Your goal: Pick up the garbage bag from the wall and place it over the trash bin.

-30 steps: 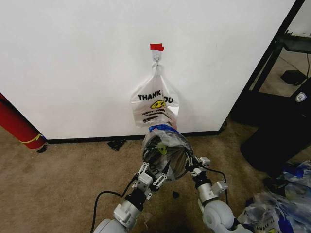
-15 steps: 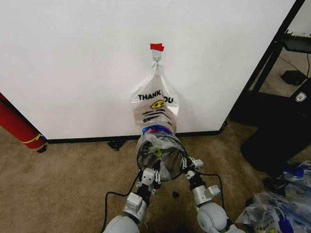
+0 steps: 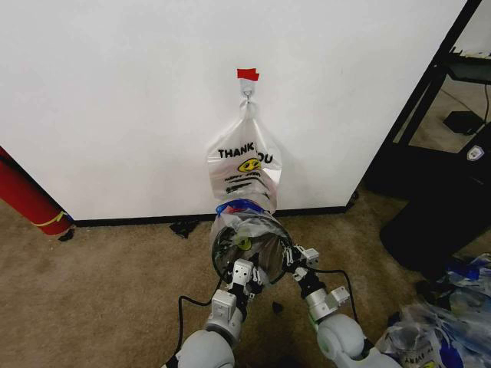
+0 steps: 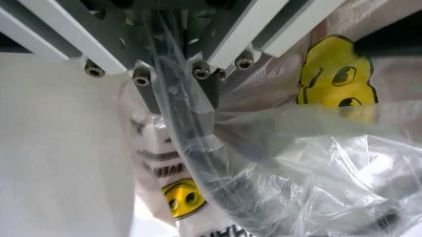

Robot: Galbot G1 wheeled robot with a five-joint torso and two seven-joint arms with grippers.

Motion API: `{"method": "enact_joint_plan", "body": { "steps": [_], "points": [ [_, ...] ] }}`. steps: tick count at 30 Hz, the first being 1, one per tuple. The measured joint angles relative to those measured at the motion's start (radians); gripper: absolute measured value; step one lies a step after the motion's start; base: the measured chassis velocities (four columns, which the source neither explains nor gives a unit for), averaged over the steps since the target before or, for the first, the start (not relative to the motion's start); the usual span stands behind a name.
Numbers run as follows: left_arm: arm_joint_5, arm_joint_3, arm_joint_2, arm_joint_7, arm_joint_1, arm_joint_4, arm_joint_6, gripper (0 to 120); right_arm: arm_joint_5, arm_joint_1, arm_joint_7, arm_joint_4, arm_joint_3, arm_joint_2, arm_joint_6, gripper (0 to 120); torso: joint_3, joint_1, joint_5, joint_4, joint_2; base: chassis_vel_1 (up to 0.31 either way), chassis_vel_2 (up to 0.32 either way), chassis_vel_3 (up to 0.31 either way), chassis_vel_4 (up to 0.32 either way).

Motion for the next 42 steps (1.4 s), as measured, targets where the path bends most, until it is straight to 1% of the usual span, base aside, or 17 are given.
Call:
{"method": "enact_joint_plan", "body": {
  "steps": [4,7,10,11,13,15,25,32,36,42],
  "points": [
    [-0.025,0.03,-0.023,-0.064,-0.029,0.014,0.027,0,0.006,0.016,0.008,-0.004,-0.031,-0.01,0.0,0,0.0,0.0,0.0001,0.0001,0.0,0.0,0.0,0.0,0.0],
    [-0.026,0.035,-0.031,-0.079,-0.039,0.03,0.028,0,0.006,0.019,0.014,-0.006,-0.037,-0.009,0.001,0,0.0,0.0,0.0,0.0001,0.0,0.0,0.0,0.0,0.0],
    [-0.027,0.042,-0.053,-0.127,-0.062,0.063,0.039,0,0.004,0.021,0.02,-0.008,-0.043,-0.002,0.01,0,0.0,0.0,0.0,0.0,0.0,0.0,0.0,0.0,0.0],
    [-0.027,0.042,-0.053,-0.127,-0.062,0.063,0.039,0,0.004,0.021,0.02,-0.008,-0.043,-0.002,0.01,0,0.0,0.0,0.0,0.0,0.0,0.0,0.0,0.0,0.0],
    [-0.016,0.043,-0.064,-0.179,-0.077,0.078,0.073,0,-0.007,0.018,0.024,-0.01,-0.042,0.0,0.023,0,0.0,0.0,0.0,0.0,0.0,0.0,0.0,0.0,0.0],
    [0.005,0.039,-0.063,-0.197,-0.083,0.087,0.083,0,-0.011,0.013,0.025,-0.009,-0.041,0.001,0.027,0,0.0,0.0,0.0,0.0,0.0,0.0,0.0,0.0,0.0],
    [0.035,0.035,-0.062,-0.218,-0.097,0.116,0.094,0,-0.015,0.002,0.026,0.006,-0.05,0.009,0.032,0,0.0,0.0,-0.0001,0.0,0.0,0.0,0.0,0.0,0.0],
    [0.077,0.031,-0.068,-0.237,-0.102,0.143,0.122,0,-0.018,-0.013,0.025,0.018,-0.051,0.009,0.035,0,0.0,0.0,-0.0001,0.0,0.0,0.0,0.0,0.0,0.0],
    [0.11,0.026,-0.077,-0.247,-0.108,0.172,0.135,0,-0.02,-0.032,0.022,0.033,-0.049,0.008,0.038,0,0.0,0.0,-0.0002,0.0,0.0,0.0,0.0,0.0,0.0],
    [0.114,0.023,-0.082,-0.247,-0.118,0.203,0.136,0,-0.02,-0.045,0.019,0.054,-0.05,0.005,0.04,0,0.0,0.0,-0.0002,0.0,0.0,0.0,0.0,0.0,0.0]
  ]
}}
